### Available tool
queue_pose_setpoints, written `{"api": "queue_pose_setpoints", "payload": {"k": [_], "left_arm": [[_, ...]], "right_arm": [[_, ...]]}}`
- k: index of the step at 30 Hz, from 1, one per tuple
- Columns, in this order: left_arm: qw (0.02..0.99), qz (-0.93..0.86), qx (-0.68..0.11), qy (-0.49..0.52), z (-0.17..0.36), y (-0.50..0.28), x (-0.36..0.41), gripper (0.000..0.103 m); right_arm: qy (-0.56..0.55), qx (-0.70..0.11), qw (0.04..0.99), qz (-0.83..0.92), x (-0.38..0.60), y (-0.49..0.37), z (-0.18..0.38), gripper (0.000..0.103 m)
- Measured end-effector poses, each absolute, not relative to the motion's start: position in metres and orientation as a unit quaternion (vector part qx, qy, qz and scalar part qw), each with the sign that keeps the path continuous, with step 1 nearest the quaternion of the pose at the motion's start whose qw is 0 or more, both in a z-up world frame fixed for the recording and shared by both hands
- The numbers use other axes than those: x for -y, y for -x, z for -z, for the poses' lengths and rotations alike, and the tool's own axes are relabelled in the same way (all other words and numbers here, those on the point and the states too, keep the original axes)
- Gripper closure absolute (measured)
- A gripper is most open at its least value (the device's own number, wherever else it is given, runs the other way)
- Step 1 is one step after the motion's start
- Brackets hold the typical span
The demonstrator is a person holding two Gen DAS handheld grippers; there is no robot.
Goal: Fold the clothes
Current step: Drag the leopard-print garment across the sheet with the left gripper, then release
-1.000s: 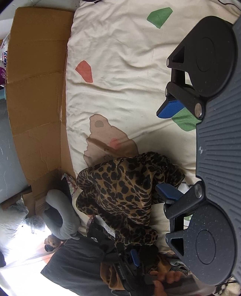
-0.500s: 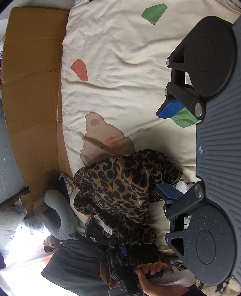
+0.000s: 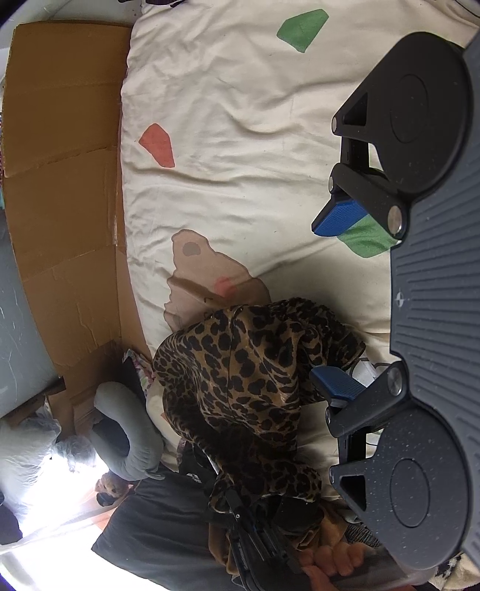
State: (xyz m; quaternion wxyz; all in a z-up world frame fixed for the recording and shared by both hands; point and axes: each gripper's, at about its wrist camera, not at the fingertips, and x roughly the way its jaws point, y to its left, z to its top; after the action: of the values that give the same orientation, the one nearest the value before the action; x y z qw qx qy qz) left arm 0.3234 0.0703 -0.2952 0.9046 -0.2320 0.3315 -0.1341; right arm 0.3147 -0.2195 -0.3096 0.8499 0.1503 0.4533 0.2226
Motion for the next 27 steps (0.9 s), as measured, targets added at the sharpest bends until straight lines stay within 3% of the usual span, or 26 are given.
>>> {"api": "queue_pose_setpoints", "payload": {"k": [27], "left_arm": [[0.837, 0.309, -0.418, 0.17, 0.314, -0.246, 0.023, 0.101]], "right_arm": [[-0.152, -0.439, 0.845, -0.263, 0.219, -0.307, 0.278, 0.022]]}}
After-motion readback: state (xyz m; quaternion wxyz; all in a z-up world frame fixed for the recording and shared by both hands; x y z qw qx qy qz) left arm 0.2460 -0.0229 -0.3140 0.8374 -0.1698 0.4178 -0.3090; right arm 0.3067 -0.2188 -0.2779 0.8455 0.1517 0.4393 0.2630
